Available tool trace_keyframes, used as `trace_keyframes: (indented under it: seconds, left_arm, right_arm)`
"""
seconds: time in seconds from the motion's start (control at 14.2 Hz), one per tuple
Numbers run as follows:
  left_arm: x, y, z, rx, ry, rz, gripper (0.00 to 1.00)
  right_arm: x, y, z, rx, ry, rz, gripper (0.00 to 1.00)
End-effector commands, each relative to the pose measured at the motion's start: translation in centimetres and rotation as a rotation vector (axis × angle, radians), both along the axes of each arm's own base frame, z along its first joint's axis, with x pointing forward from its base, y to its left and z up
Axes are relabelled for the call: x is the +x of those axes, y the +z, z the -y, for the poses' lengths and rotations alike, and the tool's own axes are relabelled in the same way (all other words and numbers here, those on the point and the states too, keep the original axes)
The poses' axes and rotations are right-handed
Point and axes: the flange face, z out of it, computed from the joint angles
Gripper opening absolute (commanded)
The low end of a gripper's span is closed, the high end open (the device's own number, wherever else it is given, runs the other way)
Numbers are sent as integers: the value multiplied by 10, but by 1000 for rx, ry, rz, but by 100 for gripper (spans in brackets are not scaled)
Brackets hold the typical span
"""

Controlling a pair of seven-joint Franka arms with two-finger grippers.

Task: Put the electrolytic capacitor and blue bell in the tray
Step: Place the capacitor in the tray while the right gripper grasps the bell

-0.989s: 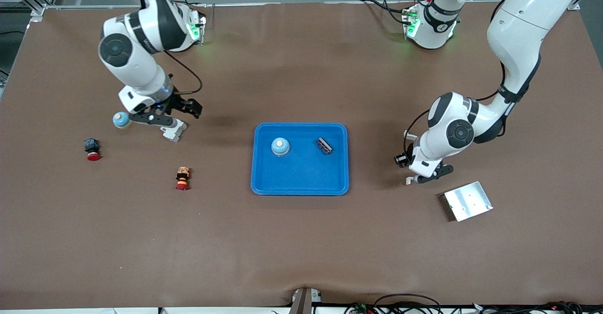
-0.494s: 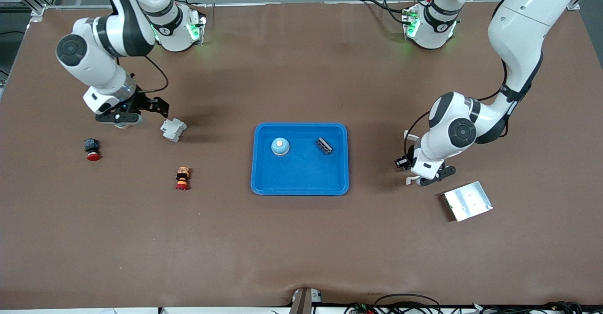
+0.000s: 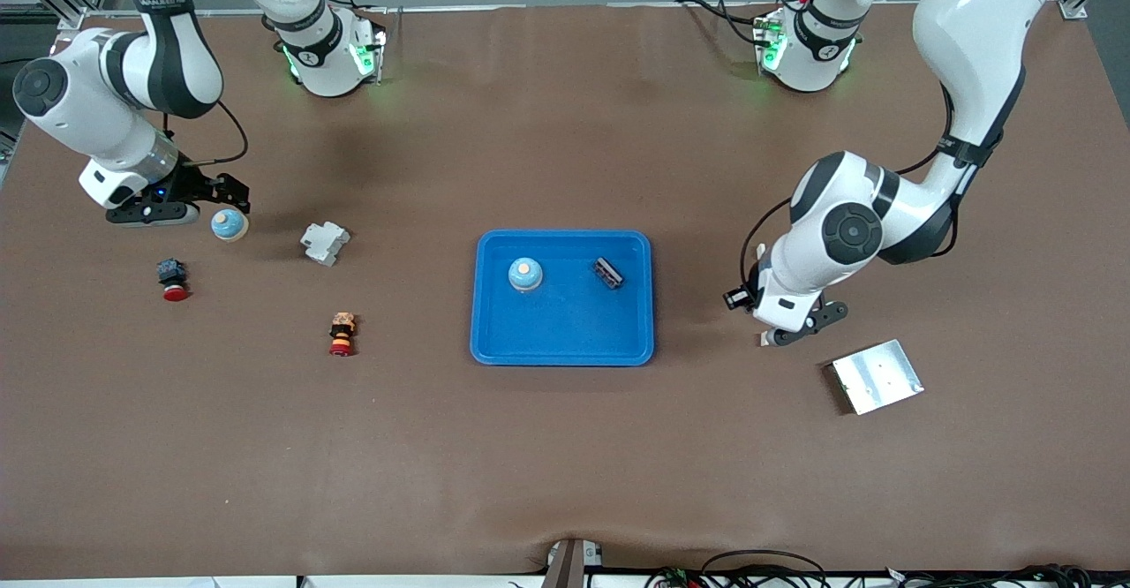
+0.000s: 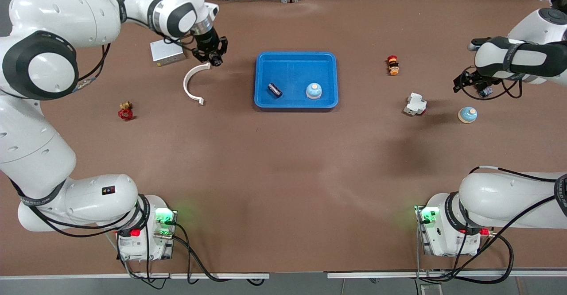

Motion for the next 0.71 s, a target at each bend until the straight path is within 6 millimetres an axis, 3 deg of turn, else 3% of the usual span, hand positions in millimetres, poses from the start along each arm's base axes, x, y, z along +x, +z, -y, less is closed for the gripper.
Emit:
trace_keyframes:
  seconds: [0.0, 0.14, 0.42, 0.64]
  left_arm:
    - [0, 25, 50, 6, 34, 6, 0]
    - [2, 26, 80, -14, 81, 8, 0]
    - [-4, 2, 144, -42, 144, -24, 0]
    - [-8, -37, 184, -2, 170, -20, 0]
  right_arm:
    - [-20, -15, 19, -17, 28, 31, 100]
    - [-25, -33, 43, -24, 42, 33, 100]
    - [-33, -78, 67, -31, 48, 29, 100]
    - [-36, -87, 71, -29, 40, 23, 100]
